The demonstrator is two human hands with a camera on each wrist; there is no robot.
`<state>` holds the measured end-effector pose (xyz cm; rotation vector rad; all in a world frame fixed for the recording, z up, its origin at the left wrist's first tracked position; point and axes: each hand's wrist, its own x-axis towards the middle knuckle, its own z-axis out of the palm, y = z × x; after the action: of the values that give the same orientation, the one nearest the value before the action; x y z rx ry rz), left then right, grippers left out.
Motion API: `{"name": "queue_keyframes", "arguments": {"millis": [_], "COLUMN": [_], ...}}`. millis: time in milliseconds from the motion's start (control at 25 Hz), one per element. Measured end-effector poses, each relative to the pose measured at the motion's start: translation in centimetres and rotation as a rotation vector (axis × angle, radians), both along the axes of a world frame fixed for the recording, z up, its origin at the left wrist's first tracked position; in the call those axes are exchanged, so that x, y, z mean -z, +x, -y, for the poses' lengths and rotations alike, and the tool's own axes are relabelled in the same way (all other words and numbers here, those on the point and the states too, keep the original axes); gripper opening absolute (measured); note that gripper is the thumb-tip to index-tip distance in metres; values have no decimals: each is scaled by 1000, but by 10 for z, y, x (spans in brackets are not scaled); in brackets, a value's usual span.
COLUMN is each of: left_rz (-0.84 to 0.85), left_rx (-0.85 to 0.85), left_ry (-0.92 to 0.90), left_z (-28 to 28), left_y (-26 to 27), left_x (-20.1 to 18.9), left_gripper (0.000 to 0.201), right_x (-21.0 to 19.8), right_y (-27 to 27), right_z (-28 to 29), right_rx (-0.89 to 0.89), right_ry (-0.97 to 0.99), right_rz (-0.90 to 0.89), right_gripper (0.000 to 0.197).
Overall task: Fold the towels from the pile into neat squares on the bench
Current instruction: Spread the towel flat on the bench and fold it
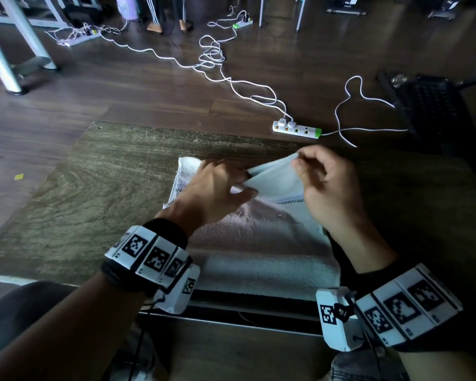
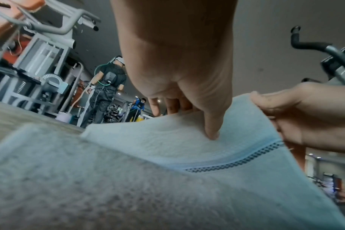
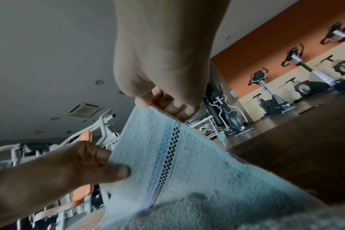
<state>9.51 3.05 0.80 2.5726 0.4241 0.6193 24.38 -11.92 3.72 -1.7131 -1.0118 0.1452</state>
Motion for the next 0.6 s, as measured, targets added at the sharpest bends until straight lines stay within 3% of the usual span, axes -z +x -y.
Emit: {"name": "queue_keyframes", "arguments": {"millis": [120, 240, 440, 600], "left_rz": [-81, -97, -174, -167], "left_rx": [-106, -205, -397, -417], "left_ry": [-4, 42, 58, 5], "left_z": [-20, -35, -50, -59], "left_y": [-19, -46, -87, -111], "left_x": [1, 0, -6, 6], "left_gripper": [37, 40, 17, 14], "right_x": [-4, -3, 17, 15], "right_y": [17, 26, 25, 26], "right_z": [7, 16, 22, 20], "right_rx": [132, 201, 238, 318], "right_ry": [14, -110, -289, -294], "right_rz": [-47, -26, -16, -24], "right_gripper": [8, 6, 22, 24]}}
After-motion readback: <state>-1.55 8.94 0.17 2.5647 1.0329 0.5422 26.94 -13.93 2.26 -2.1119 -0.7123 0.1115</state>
